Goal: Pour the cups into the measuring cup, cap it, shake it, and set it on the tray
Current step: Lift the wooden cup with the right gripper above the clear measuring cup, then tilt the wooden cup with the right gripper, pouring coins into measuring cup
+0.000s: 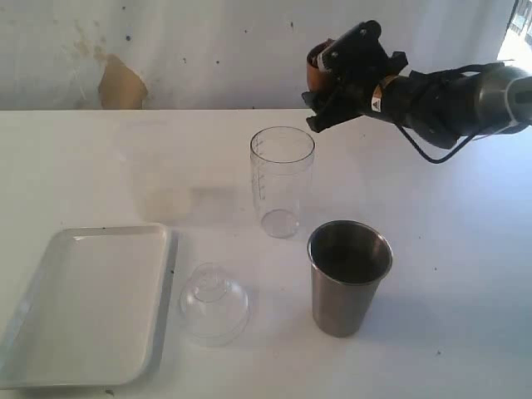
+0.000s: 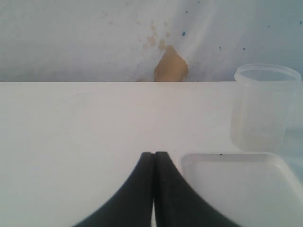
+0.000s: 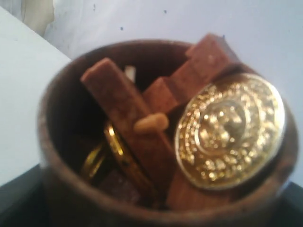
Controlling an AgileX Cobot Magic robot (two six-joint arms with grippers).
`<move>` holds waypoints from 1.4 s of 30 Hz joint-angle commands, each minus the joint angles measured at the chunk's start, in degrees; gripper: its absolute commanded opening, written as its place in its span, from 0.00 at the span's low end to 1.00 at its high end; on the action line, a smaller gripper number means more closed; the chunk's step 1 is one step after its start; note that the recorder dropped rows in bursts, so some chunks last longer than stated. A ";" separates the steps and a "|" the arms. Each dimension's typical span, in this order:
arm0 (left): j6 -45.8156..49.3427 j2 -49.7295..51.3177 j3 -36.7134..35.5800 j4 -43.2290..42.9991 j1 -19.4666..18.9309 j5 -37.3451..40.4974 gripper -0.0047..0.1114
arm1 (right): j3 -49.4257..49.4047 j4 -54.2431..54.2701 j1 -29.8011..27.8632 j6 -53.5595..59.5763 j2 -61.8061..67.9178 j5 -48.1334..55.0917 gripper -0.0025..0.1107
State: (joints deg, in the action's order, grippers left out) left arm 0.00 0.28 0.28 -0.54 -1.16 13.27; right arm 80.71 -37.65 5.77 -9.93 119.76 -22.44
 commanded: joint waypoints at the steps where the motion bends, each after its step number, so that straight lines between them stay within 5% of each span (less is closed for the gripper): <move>1: 0.00 -0.28 -0.28 -0.08 0.23 0.10 0.04 | 0.80 -2.02 0.50 7.85 -0.23 -2.60 0.02; 29: 0.00 -0.28 -0.28 -0.08 0.23 0.10 0.04 | 0.80 -4.64 1.01 29.52 -0.36 -12.40 0.02; 42: 0.00 -0.28 -0.28 -0.08 0.23 0.10 0.04 | 0.80 -4.42 -0.25 21.79 -0.36 -12.72 0.02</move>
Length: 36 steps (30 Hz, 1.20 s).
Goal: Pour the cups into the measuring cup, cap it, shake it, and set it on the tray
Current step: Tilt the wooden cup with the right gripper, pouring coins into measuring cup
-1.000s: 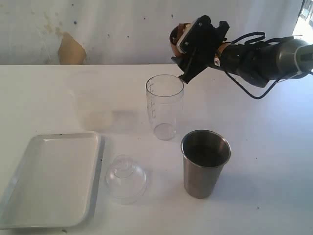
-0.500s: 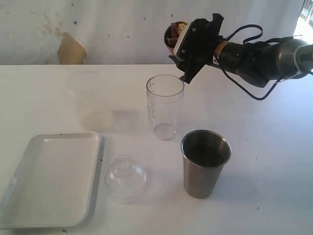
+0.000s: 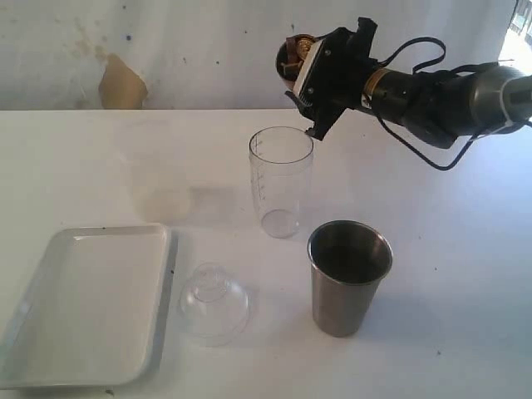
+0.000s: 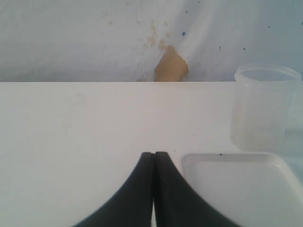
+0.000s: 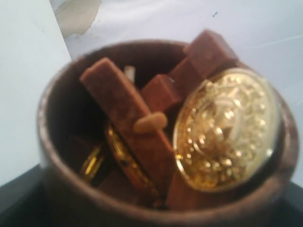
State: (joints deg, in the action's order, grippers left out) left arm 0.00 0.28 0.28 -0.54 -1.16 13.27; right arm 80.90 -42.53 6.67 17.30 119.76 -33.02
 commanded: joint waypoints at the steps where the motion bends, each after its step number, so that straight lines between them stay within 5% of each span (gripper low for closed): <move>1: 0.00 -0.28 -0.28 -0.08 0.23 0.10 0.04 | 0.60 0.46 -1.60 -6.47 -0.36 -2.55 0.02; 19: 0.00 -0.28 -0.28 -0.08 0.23 0.10 0.04 | 0.60 -13.51 -3.37 -10.07 -0.36 -1.62 0.02; 36: 0.00 -0.28 -0.28 -0.08 0.23 0.10 0.04 | 0.60 -16.74 -3.37 -2.37 -1.37 -1.84 0.02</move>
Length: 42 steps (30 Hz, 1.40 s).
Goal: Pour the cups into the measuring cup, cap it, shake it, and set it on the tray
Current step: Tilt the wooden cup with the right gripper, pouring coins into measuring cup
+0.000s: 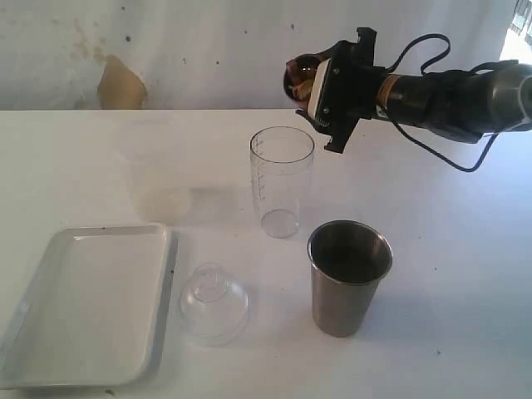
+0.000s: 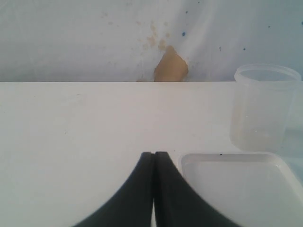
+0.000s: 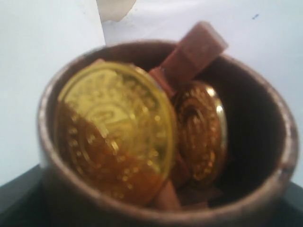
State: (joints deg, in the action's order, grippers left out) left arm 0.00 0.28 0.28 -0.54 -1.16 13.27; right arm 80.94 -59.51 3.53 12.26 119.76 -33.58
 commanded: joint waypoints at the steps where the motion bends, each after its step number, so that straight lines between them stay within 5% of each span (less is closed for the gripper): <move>1: 0.00 -0.28 -0.28 -0.08 0.23 0.10 0.04 | 0.56 0.24 -0.23 2.91 -1.61 -1.28 0.02; 42: 0.00 -0.28 -0.28 -0.08 0.23 0.10 0.04 | 0.56 -9.56 0.41 20.02 -4.38 2.20 0.02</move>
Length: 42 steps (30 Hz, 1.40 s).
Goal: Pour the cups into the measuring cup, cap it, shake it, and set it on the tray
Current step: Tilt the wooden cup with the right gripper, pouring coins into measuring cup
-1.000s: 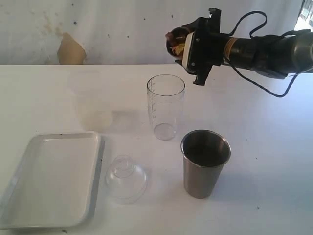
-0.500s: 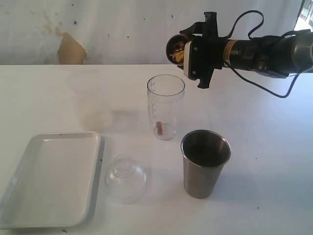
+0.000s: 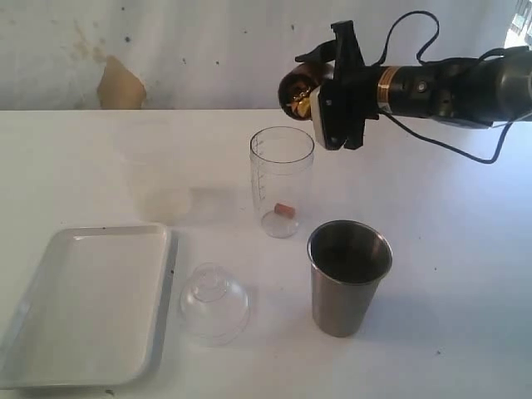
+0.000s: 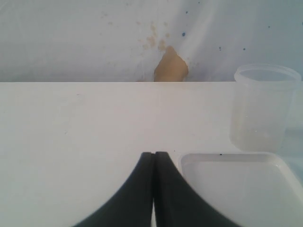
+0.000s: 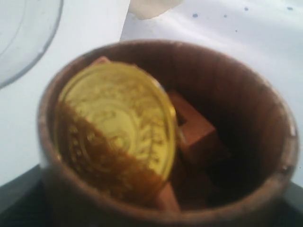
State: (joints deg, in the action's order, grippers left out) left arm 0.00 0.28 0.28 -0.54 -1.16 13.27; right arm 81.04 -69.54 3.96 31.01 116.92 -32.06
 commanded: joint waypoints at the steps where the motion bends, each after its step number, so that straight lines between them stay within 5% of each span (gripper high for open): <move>1: 0.00 -0.28 -0.28 -0.08 0.23 0.10 0.04 | 0.46 0.47 -0.02 1.81 -1.67 0.81 0.02; 42: 0.00 -0.28 -0.28 -0.08 0.23 0.10 0.04 | 0.46 0.33 2.26 16.37 -2.42 4.81 0.02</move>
State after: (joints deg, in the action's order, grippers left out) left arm 0.00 0.28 0.28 -0.54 -1.16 13.27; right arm 81.04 -69.78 6.27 45.04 115.28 -27.25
